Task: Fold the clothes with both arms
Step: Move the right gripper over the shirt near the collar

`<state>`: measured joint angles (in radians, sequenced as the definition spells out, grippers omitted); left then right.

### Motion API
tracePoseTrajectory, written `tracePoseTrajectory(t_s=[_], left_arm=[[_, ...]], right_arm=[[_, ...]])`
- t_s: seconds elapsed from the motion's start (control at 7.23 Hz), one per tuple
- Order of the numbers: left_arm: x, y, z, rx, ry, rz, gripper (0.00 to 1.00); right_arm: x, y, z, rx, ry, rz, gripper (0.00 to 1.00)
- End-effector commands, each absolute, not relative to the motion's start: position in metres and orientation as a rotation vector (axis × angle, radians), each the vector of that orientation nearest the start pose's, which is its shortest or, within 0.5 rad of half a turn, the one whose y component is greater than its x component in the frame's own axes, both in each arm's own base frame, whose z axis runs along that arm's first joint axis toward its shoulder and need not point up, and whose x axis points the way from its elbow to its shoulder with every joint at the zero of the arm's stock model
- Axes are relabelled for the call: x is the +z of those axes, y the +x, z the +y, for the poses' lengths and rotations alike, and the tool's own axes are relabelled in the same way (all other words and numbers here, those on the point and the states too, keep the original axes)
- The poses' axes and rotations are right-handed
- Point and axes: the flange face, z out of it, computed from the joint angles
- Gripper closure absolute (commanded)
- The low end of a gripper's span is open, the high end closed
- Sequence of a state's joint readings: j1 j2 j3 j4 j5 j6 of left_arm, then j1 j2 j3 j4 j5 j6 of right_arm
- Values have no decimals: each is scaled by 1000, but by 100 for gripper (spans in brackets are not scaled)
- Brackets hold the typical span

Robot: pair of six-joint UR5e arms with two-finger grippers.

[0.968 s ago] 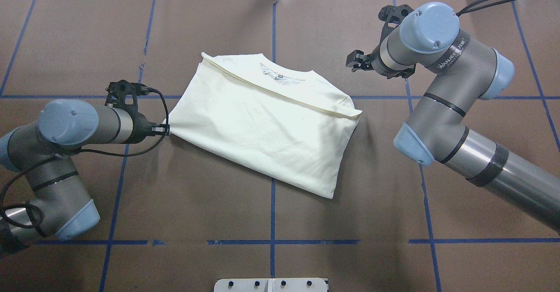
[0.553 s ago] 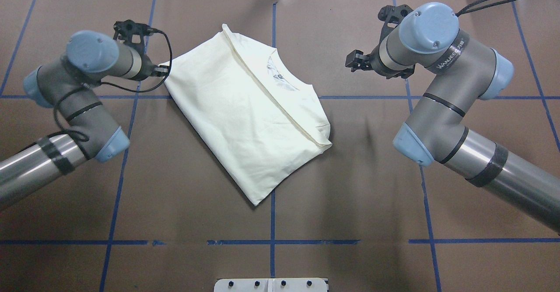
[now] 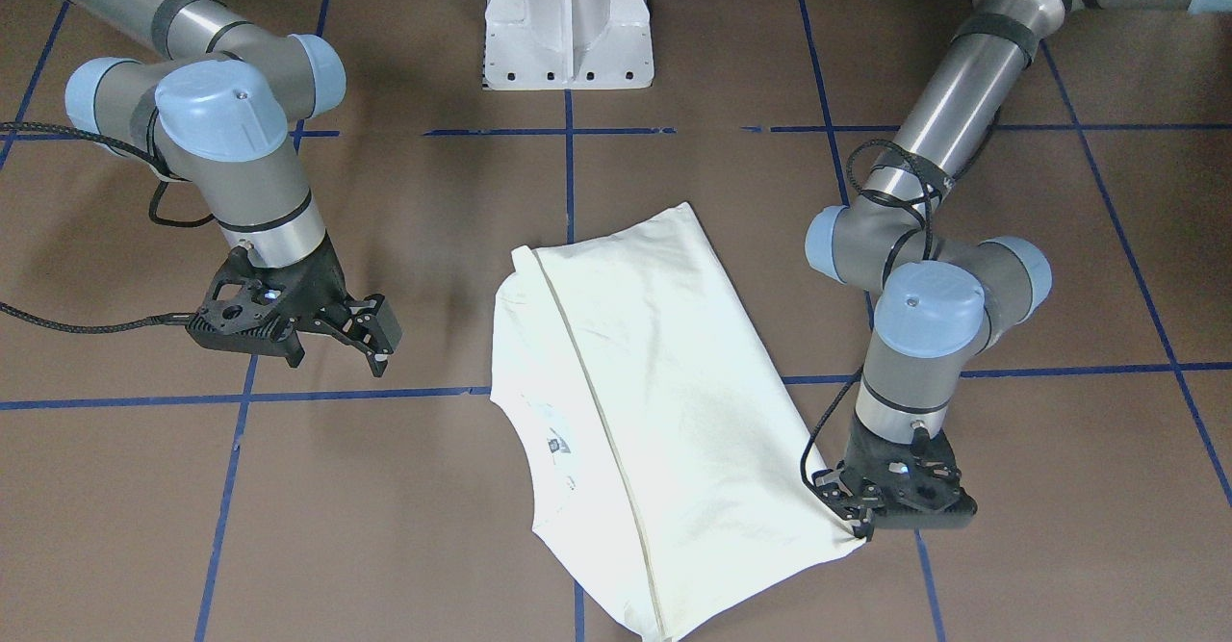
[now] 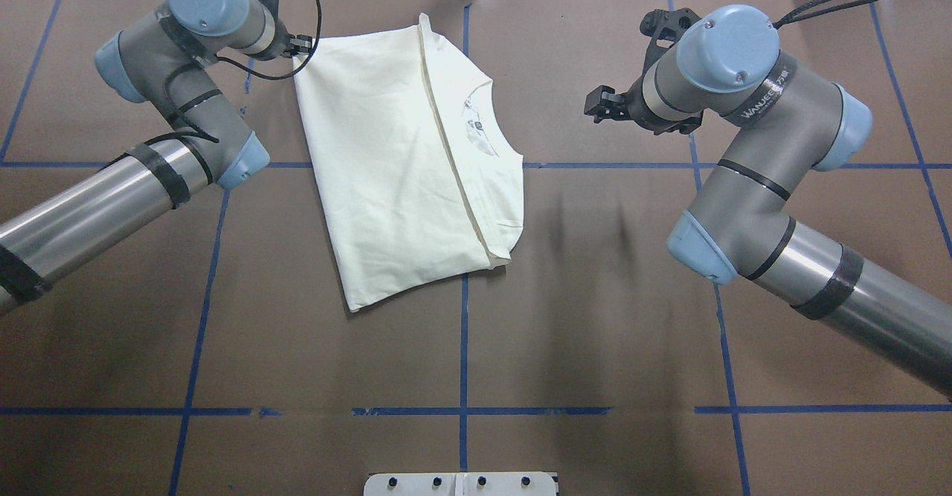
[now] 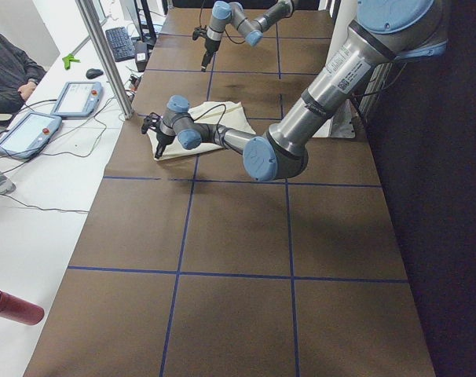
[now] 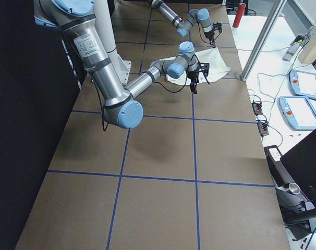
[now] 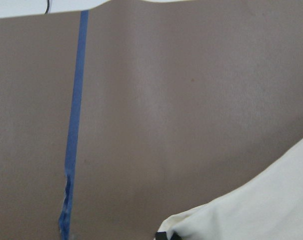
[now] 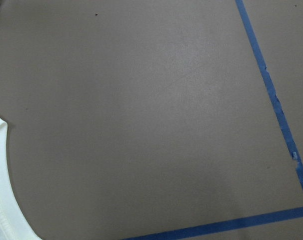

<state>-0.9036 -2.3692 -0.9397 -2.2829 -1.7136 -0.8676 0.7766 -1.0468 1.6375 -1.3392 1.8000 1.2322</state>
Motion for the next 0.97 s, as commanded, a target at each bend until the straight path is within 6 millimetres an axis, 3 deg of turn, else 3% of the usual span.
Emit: tracePoseTrajectory(t_s=[0.0,0.14,0.28,0.41,0.55,0.83], left_arm=[[392,385,-733,-76,585,764,0],[392,373,-719,-29,538,850,0],[399,356,-691,-13,549,881,0],[397,345,-677,-11,566,896,0],[395,344,-676,-10,570,899,0],[395,345,-675,-8,571,900,0]], right_arm=[[290,-427,-542,310,236,-837,0],[281,-451,-536,388,183,-857,2],[260,-474,-532,458,134,-886,12],[253,-504,-531,527,92,-877,21],[246,-536,-535,554,135,-846,22],[254,-572,-534,543,145,-793,26]])
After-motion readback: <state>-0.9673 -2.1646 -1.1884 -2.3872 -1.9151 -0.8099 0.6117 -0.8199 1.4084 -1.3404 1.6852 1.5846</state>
